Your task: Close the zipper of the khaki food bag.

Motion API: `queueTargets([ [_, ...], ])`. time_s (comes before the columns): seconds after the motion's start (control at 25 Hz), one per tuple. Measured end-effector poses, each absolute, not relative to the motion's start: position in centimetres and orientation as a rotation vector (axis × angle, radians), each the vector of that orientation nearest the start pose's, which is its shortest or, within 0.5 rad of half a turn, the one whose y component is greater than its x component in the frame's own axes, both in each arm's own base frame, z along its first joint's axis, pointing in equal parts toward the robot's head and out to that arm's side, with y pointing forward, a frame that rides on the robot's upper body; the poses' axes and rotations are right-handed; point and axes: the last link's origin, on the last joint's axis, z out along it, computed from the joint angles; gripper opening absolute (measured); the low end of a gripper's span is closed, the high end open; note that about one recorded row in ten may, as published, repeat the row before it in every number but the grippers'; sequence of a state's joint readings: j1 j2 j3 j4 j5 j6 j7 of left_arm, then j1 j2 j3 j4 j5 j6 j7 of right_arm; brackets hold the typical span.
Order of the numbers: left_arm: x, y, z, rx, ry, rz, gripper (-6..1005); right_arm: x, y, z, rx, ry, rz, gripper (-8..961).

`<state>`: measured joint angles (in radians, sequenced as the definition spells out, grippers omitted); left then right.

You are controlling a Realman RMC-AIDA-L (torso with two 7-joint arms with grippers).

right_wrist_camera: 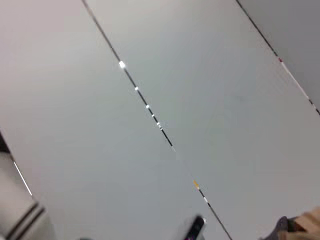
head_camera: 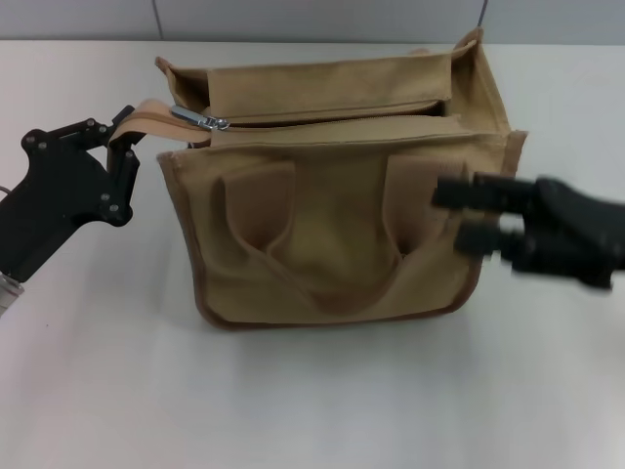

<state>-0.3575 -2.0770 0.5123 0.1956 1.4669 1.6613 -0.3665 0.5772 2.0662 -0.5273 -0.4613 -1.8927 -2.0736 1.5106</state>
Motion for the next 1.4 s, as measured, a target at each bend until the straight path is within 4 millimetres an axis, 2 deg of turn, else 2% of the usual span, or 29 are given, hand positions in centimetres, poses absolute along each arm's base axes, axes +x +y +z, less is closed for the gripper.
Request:
queueTargets([
  [0.24,-30.1,27.2,0.4,-2.0,-0.07,-0.964,23,18.7,31.6,3.9,-2.91,1.016,1.449,654],
  [0.28,-30.1,27.2,0.4,-2.0,-0.07,-0.965,23,17.5,32.9,4.5,-2.92,1.079,1.411,654],
  [0.32,-30.1,27.2,0.4,-2.0,-0.071,-0.965,23,17.5,32.9,4.5,-2.92,1.079,1.411,654],
  [0.44,-30.1,27.3,0.4,-2.0,-0.07,-0.966,24,15.4,34.9,5.3,-2.944,1.168,1.341,653],
  [0.48,-30.0,27.3,0.4,-2.001,-0.068,-0.967,24,14.1,36.2,5.6,-2.964,1.221,1.27,653],
  [0.56,-30.0,27.3,0.4,-2.001,-0.067,-0.968,24,13.3,36.7,5.6,-2.979,1.24,1.217,653],
  [0.64,-30.0,27.4,0.4,-2.001,-0.066,-0.968,24,11.7,37.8,5.2,-3.019,1.261,1.085,653],
  [0.68,-30.0,27.4,0.5,-1.995,-0.067,-0.968,24,10.2,38.5,4.7,-3.06,1.264,0.953,653],
  [0.72,-30.0,27.4,0.5,-1.993,-0.068,-0.968,24,10.2,38.5,4.7,-3.06,1.264,0.953,653],
  [0.84,-30.0,27.4,0.5,-1.991,-0.07,-0.97,24,8.2,39.2,3.5,-3.108,1.253,0.772,653],
  [0.88,-30.0,27.4,0.5,-1.991,-0.072,-0.971,24,7.2,39.5,2.6,-3.121,1.246,0.671,653],
  [0.96,-30.0,27.4,0.5,-1.991,-0.072,-0.972,24,6.9,39.7,2.1,-3.119,1.244,0.631,653],
  [1.08,-30.0,27.3,0.3,-1.991,-0.083,-0.977,25,6.0,40.1,0.1,-3.106,1.231,0.498,653],
  [1.4,-29.8,27.2,0.3,-1.989,-0.076,-0.999,25,5.1,40.3,-1.6,-3.089,1.197,0.45,652],
])
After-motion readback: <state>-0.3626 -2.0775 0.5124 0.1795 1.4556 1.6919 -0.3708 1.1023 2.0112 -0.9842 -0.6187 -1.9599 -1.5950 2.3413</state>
